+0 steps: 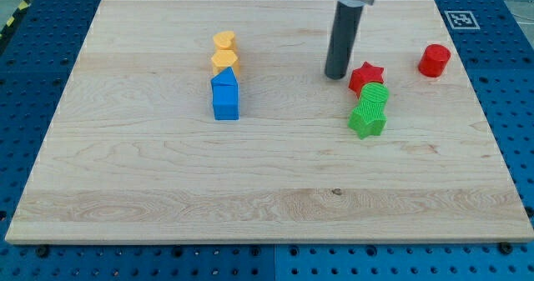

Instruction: Place the red star bottom of the red circle

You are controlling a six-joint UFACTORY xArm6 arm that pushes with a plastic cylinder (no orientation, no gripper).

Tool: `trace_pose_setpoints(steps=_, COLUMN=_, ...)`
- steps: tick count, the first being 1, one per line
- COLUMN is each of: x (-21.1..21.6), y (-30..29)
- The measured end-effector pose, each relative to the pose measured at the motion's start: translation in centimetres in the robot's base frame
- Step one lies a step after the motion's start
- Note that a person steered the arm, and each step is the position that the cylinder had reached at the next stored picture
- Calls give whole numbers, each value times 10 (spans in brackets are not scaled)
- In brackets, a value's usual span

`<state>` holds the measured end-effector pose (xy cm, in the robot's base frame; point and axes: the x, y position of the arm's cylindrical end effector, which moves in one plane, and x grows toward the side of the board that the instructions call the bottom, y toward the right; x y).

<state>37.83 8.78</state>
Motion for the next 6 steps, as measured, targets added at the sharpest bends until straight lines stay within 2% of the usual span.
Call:
trace_pose_setpoints(steps=1, x=20, y=7)
trace_pose_setpoints(steps=3, x=23, y=69)
trace_pose_setpoints(steps=6, x=26, y=115)
